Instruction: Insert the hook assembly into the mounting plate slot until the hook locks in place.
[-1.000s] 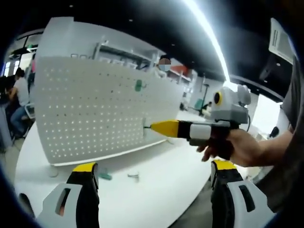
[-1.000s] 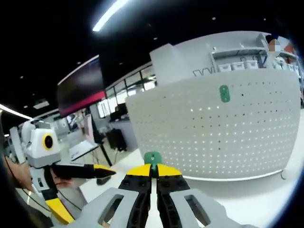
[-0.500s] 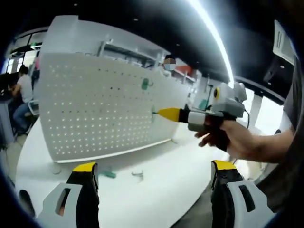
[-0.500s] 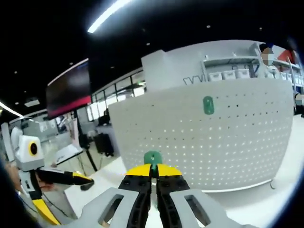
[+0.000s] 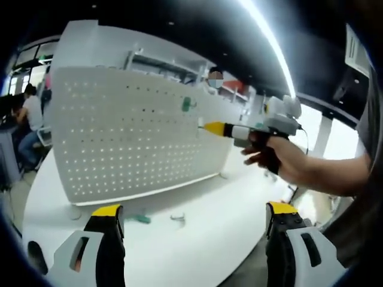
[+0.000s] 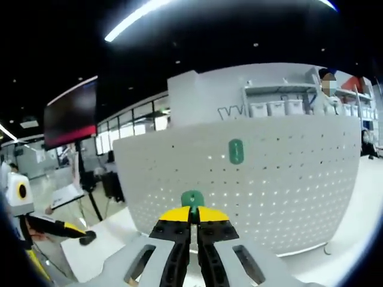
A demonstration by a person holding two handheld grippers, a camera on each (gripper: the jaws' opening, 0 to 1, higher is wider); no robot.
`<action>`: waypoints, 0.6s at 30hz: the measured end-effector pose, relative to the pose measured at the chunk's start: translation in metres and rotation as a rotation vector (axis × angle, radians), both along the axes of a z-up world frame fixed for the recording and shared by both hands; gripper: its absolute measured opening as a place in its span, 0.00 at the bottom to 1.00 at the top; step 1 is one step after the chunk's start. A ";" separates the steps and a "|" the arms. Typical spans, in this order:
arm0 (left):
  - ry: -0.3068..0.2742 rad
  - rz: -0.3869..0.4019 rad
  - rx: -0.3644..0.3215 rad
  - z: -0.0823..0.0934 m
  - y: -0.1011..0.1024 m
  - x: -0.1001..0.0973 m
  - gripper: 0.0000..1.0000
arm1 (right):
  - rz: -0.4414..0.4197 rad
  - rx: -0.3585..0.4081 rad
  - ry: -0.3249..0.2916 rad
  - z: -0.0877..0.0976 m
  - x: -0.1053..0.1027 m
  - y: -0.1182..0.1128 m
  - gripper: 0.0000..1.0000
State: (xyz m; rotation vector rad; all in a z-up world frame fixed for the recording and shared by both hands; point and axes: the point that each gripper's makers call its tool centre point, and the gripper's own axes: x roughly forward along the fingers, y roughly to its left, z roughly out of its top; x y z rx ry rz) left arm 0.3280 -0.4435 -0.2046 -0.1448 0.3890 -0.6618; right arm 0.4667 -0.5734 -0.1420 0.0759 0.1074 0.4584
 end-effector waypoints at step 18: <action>0.007 0.015 0.017 -0.003 0.007 0.002 1.00 | -0.111 -0.032 -0.060 0.012 0.040 -0.040 0.00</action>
